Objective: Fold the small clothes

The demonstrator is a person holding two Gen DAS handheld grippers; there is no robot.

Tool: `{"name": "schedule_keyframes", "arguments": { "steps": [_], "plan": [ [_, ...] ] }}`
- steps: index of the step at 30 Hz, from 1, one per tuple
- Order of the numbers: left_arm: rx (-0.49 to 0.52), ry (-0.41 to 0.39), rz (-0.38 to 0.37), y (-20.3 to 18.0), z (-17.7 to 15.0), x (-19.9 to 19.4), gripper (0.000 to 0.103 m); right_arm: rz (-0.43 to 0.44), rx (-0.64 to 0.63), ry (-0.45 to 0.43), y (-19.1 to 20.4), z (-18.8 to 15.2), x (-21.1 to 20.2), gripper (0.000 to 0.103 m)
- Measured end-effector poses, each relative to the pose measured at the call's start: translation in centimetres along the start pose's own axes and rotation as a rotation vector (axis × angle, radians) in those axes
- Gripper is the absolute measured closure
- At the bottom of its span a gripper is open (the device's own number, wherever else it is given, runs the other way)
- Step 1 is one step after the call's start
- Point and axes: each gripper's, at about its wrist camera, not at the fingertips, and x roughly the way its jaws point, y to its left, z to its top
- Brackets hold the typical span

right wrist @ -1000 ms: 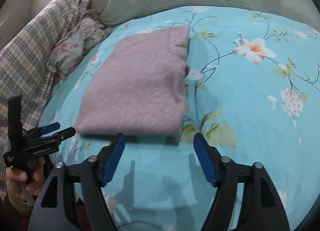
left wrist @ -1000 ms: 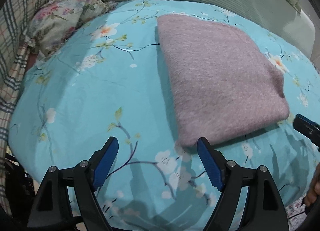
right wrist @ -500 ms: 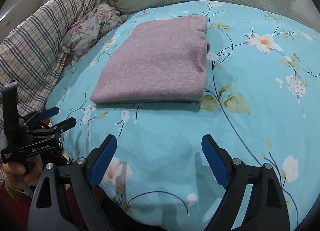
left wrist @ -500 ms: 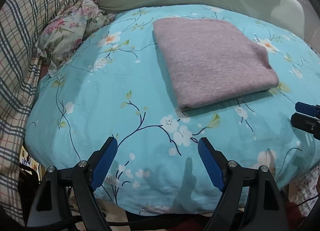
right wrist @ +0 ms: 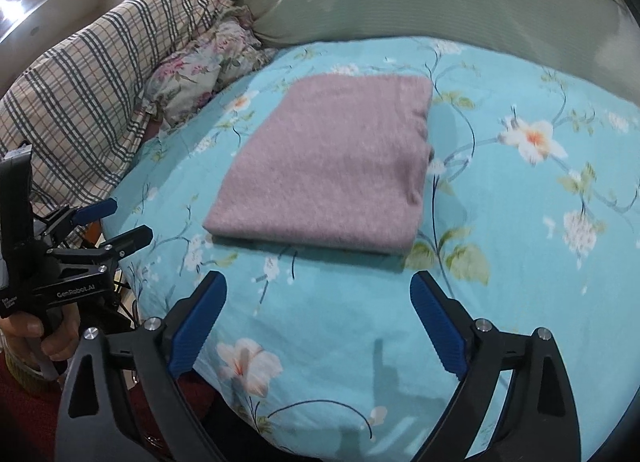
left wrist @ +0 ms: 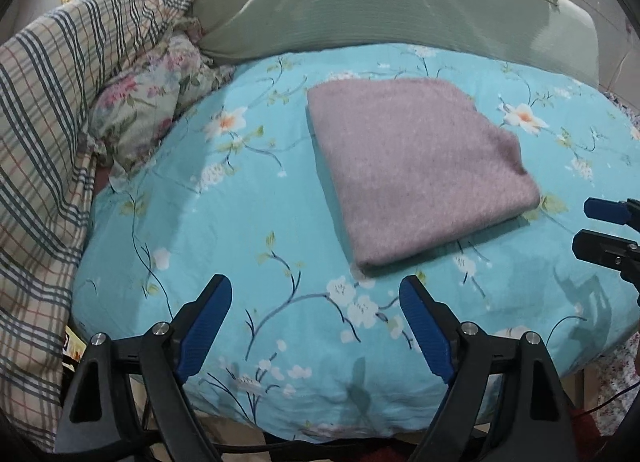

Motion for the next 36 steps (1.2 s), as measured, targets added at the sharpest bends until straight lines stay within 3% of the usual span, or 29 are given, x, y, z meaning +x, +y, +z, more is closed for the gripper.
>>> {"name": "schedule_keyframes", "arguments": {
  "steps": [7, 23, 36],
  "plan": [
    [-0.006, -0.036, -0.012, 0.2, 1.0, -0.7, 0.014, -0.002, -0.017, -0.032, 0.3, 1.0, -0.8, 0.004],
    [-0.040, 0.028, -0.047, -0.2, 0.7, 2.5, 0.014, -0.038, 0.018, 0.024, -0.8, 0.5, 2.3, 0.003],
    [-0.042, 0.006, -0.050, -0.6, 1.5, 1.9, 0.014, -0.040, 0.025, 0.005, -1.4, 1.1, 1.7, 0.003]
  ]
}}
